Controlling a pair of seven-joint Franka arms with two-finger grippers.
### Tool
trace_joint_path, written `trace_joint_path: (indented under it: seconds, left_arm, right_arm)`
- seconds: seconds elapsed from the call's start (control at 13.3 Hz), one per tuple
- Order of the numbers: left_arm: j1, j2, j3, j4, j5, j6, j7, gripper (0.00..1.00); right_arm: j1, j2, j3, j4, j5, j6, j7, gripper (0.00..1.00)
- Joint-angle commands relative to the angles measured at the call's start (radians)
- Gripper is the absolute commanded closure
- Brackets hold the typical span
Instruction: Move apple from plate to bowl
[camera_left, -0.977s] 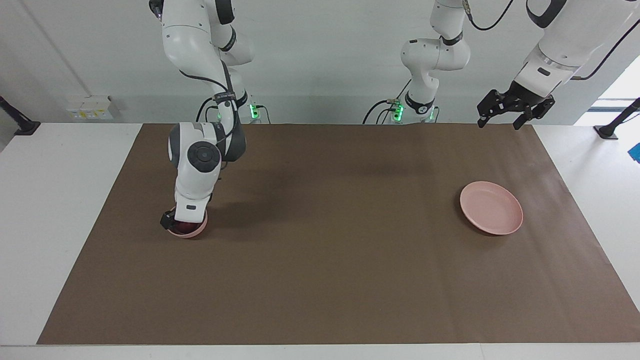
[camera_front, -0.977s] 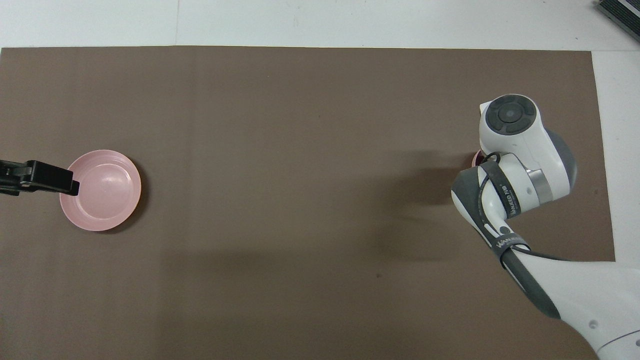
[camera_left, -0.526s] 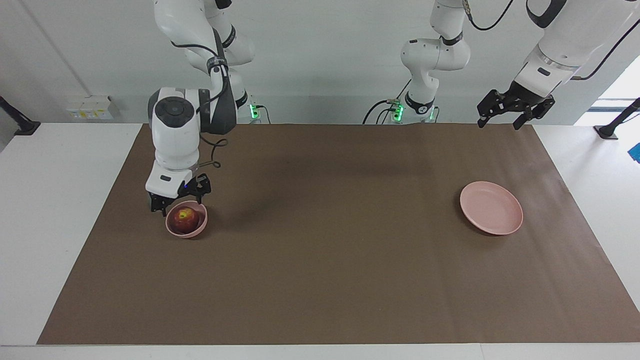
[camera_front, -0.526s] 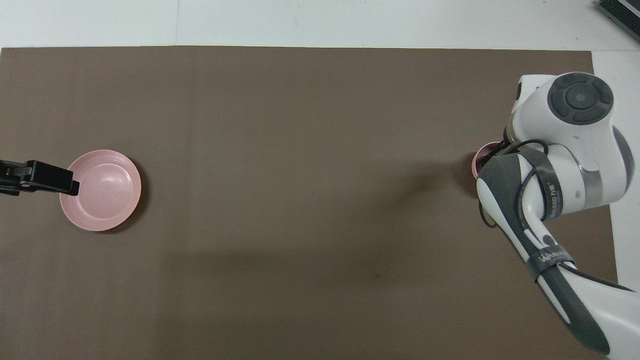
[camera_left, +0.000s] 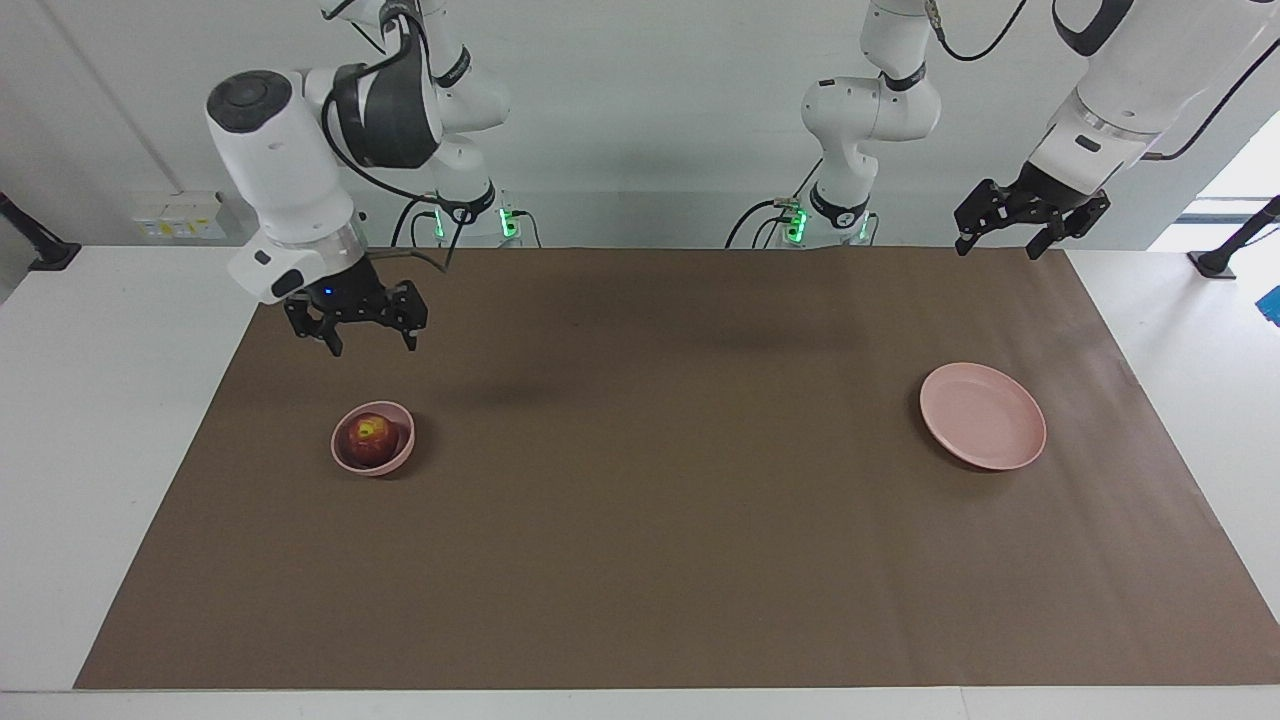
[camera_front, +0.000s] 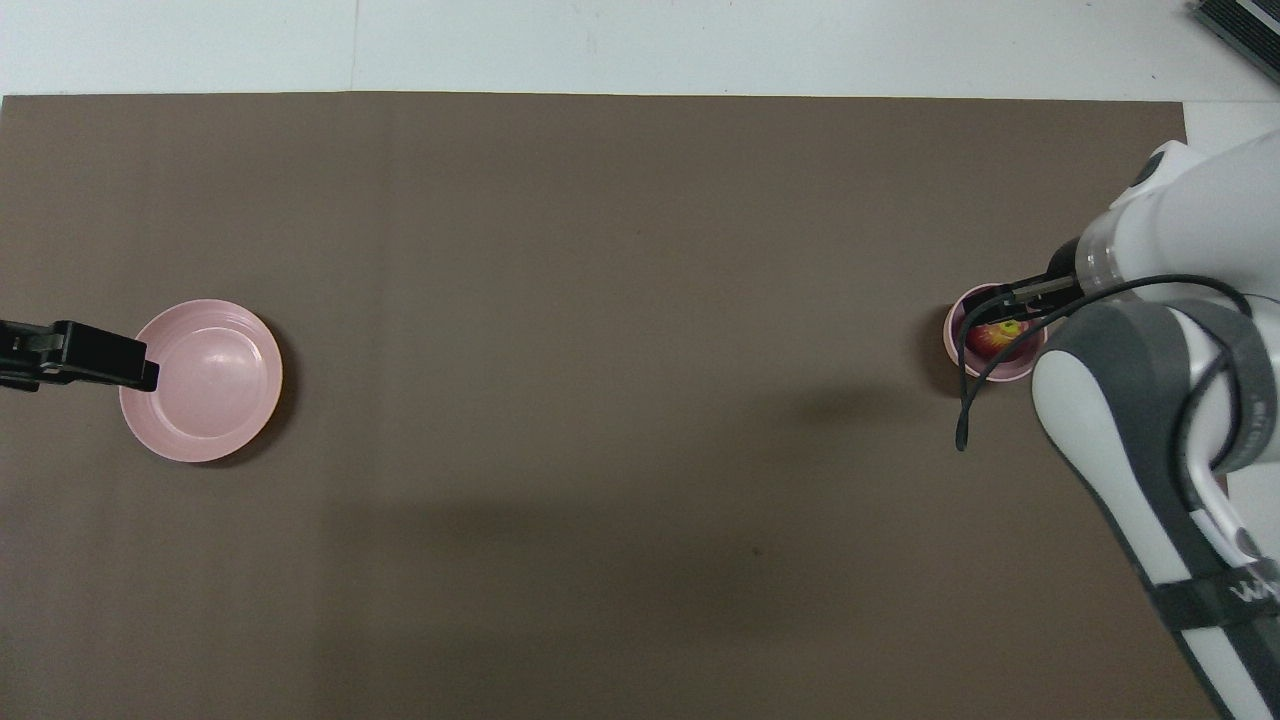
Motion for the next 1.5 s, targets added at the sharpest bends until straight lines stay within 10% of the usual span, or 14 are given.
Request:
trace_joint_path:
  seconds: [0.0, 0.3, 1.43]
  left_arm:
    - [-0.009, -0.008, 0.009, 0.001, 0.015, -0.014, 0.009, 0.0]
    - [-0.01, -0.008, 0.009, 0.001, 0.015, -0.014, 0.009, 0.0]
    - [-0.009, -0.008, 0.009, 0.001, 0.015, -0.014, 0.009, 0.0]
  right_arm:
    - [-0.049, -0.039, 0.0, 0.074, 0.034, -0.147, 0.018, 0.0]
    - [-0.075, -0.117, -0.001, 0.079, 0.011, -0.296, 0.015, 0.0]
    - [-0.079, -0.128, 0.016, 0.133, -0.024, -0.277, -0.011, 0.0]
